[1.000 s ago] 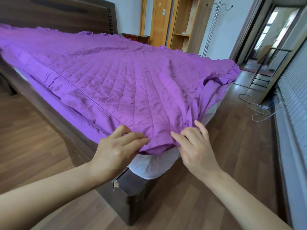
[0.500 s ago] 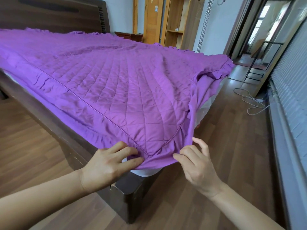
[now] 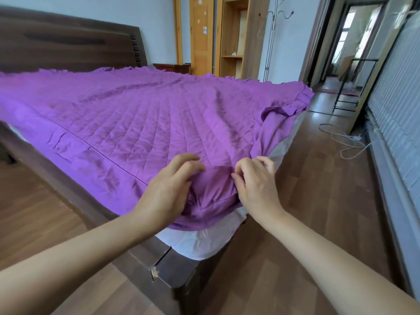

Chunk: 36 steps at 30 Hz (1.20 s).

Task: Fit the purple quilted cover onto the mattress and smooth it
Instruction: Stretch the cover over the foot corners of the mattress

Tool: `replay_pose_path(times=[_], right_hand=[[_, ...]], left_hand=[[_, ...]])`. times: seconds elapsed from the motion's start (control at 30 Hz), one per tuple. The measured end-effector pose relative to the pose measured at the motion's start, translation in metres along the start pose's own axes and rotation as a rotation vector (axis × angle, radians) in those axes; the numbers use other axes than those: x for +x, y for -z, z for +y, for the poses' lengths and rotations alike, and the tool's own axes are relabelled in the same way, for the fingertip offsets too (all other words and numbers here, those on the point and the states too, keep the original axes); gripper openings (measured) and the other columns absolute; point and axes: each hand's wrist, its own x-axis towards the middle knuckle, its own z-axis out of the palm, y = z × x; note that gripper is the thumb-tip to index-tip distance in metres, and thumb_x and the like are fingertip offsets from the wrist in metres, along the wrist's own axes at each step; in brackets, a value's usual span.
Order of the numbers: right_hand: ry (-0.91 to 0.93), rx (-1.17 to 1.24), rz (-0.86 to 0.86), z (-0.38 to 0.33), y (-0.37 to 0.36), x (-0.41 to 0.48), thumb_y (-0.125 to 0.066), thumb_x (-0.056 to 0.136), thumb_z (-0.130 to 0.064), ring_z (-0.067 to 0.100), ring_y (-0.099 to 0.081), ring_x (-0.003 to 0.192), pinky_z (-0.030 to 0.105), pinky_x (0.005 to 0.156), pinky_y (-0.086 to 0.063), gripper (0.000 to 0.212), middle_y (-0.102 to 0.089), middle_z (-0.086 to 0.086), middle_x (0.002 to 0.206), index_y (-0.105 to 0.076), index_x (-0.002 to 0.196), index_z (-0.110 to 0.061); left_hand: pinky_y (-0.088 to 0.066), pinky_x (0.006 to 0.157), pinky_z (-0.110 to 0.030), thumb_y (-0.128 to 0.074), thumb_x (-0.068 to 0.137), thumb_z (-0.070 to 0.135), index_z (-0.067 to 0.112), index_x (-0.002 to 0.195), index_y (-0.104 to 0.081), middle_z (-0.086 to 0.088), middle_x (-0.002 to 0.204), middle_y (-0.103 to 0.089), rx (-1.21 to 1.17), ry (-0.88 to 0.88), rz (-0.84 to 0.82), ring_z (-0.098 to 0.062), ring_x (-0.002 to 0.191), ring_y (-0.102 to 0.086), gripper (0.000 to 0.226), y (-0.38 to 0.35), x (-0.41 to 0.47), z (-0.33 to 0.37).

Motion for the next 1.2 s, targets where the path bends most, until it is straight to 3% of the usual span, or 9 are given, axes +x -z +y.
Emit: replay_pose_path(times=[0.13,0.3,0.43,0.57,0.7,0.83,0.93,1.07,1.2], right_hand=[[0.085,-0.026,0.025,0.002,0.002,-0.017,-0.053,0.080,0.004,0.020,-0.058,0.080,0.041,0.097,-0.033,0.017,-0.058,0.001,0.085,-0.060,0.079,-0.011],[0.375,-0.121,0.061,0.013,0.010,-0.062,-0.067,0.075,0.000,0.033,-0.059,0.110,0.057,0.097,-0.037,0.010,-0.056,0.013,0.110,-0.065,0.082,-0.007],[0.362,-0.314,0.017,0.021,0.002,-0.070,-0.071,0.081,-0.015,0.026,-0.058,0.110,0.056,0.099,-0.036,0.010,-0.059,0.006,0.109,-0.067,0.090,-0.015],[0.369,-0.401,0.041,0.020,-0.004,-0.065,-0.070,0.081,-0.013,0.025,-0.055,0.109,0.056,0.100,-0.036,0.006,-0.067,0.007,0.100,-0.066,0.077,-0.016],[0.321,-0.435,0.129,0.013,-0.006,-0.064,-0.066,0.082,-0.006,0.026,-0.056,0.105,0.055,0.099,-0.035,0.016,-0.066,0.006,0.097,-0.065,0.070,-0.016],[0.162,-0.370,0.139,0.016,0.005,-0.080,-0.070,0.083,-0.012,0.026,-0.054,0.105,0.053,0.099,-0.034,0.009,-0.056,0.005,0.106,-0.066,0.075,-0.016],[0.001,-0.332,0.057,0.029,0.010,-0.082,-0.059,0.088,-0.021,0.027,-0.056,0.102,0.052,0.101,-0.029,0.011,-0.060,0.007,0.107,-0.062,0.083,-0.013],[0.032,-0.268,-0.049,0.035,-0.005,-0.070,-0.052,0.086,-0.022,0.027,-0.054,0.110,0.051,0.103,-0.028,0.019,-0.054,0.008,0.117,-0.053,0.102,-0.013],[0.074,-0.221,0.016,0.031,-0.010,-0.059,-0.062,0.084,-0.014,0.025,-0.055,0.108,0.053,0.103,-0.030,0.027,-0.046,0.004,0.119,-0.049,0.108,-0.013]], left_hand=[[-0.042,0.100,-0.041,-0.040,0.090,0.007,0.018,0.105,-0.060,-0.006,0.128,-0.058,0.105,-0.352,-0.122,-0.023,0.117,-0.055,0.028,0.005,-0.021,-0.016],[-0.030,0.109,-0.052,-0.046,0.096,0.037,0.009,0.126,-0.057,-0.009,0.143,-0.044,0.233,-0.413,-0.204,-0.028,0.137,-0.034,0.042,0.004,-0.037,-0.028],[-0.029,0.110,-0.052,-0.052,0.093,0.037,0.009,0.128,-0.048,-0.014,0.146,-0.038,0.256,-0.385,-0.105,-0.032,0.138,-0.031,0.045,-0.004,-0.050,-0.032],[-0.040,0.100,-0.052,-0.066,0.082,0.019,0.006,0.106,-0.048,-0.019,0.124,-0.045,0.273,-0.341,0.101,-0.037,0.117,-0.049,0.032,-0.012,-0.092,-0.045],[-0.041,0.084,-0.040,-0.053,0.091,0.028,0.013,0.105,-0.051,-0.007,0.103,-0.050,0.449,-0.276,0.085,-0.029,0.088,-0.051,0.020,-0.014,-0.117,-0.060],[-0.040,0.076,-0.036,-0.049,0.092,0.029,0.011,0.106,-0.049,-0.009,0.108,-0.050,0.454,-0.187,0.099,-0.030,0.090,-0.050,0.023,-0.018,-0.112,-0.063],[-0.039,0.073,-0.036,-0.052,0.091,0.032,0.013,0.098,-0.050,-0.008,0.102,-0.053,0.497,-0.184,0.119,-0.028,0.089,-0.050,0.020,-0.021,-0.103,-0.060],[-0.035,0.069,-0.035,-0.068,0.077,0.013,0.016,0.085,-0.046,-0.005,0.092,-0.045,0.552,-0.218,0.133,-0.028,0.078,-0.045,0.023,-0.021,-0.090,-0.055],[-0.038,0.072,-0.037,-0.063,0.081,0.014,0.013,0.088,-0.047,-0.007,0.099,-0.047,0.482,-0.268,0.183,-0.029,0.082,-0.048,0.017,-0.016,-0.086,-0.046]])
